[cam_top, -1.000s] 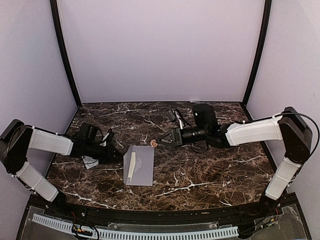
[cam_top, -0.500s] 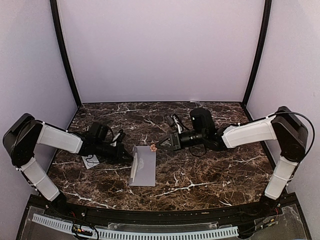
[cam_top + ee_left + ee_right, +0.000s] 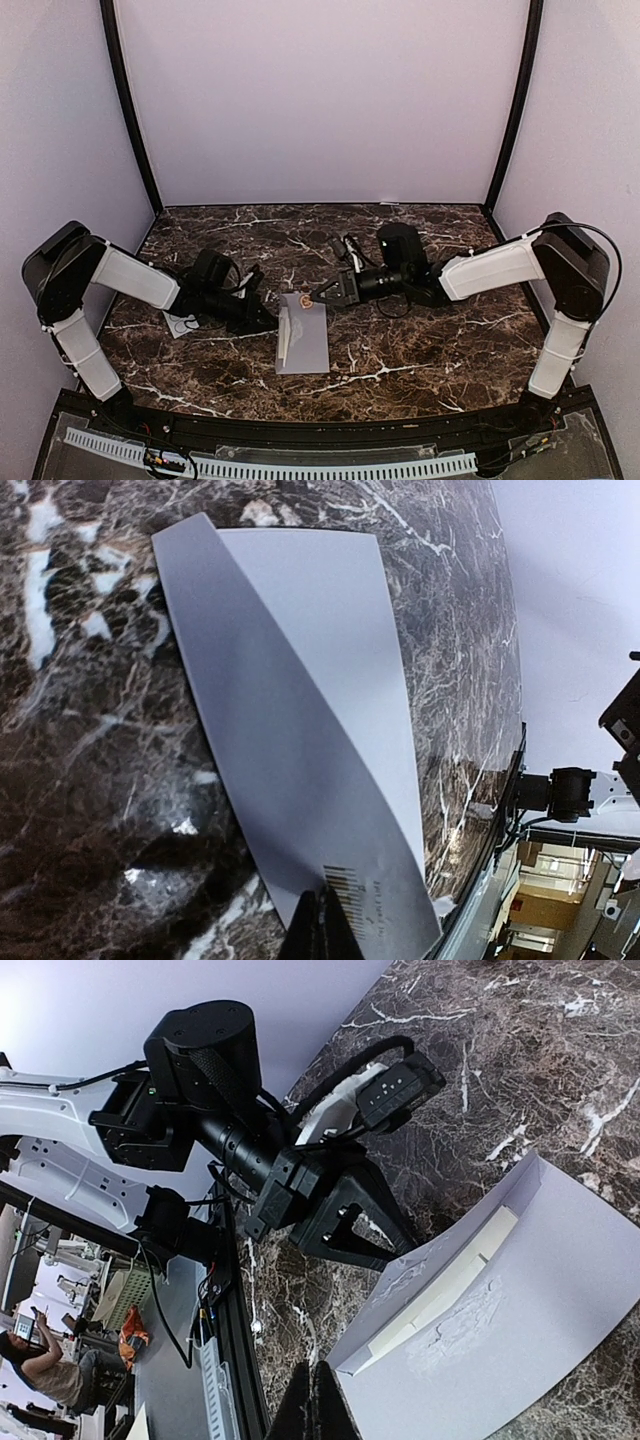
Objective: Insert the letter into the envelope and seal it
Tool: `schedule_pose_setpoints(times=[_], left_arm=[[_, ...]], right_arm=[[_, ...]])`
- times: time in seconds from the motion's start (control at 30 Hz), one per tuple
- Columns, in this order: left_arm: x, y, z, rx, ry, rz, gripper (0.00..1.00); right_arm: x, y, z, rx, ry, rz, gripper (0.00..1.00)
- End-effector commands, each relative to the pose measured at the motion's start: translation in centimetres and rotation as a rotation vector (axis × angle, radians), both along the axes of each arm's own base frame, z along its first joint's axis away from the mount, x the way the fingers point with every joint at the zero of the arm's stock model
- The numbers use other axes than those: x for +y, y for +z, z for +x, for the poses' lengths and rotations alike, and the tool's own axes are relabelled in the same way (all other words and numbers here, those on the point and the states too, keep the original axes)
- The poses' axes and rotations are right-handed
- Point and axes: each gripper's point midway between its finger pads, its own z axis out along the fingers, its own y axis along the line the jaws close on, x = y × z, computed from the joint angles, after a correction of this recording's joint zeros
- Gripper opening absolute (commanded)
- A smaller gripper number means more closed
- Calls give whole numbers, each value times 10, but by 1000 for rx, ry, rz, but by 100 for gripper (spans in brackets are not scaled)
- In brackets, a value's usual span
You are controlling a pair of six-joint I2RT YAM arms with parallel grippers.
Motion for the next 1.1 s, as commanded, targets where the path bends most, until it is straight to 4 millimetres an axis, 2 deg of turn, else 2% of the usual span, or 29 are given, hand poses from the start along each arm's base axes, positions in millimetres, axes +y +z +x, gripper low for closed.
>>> schedule_pose_setpoints(times=[0.0,0.23,0.53,1.07], left_arm=[[-15,19,7,-54,-17,-43,0],[-18,31,6,-78,-7,-55,0],[-37,42,5,-103,-28,-93,0],[-45,-2,3,-35,-48,-64,0]], right_arm=[[5,-5,-5,-1,14,19,0],[3,-4,-1,-5,-20,26,0],[-2,7,2,-22,-57,49,0],[-6,3,0,1,-78,47,0]])
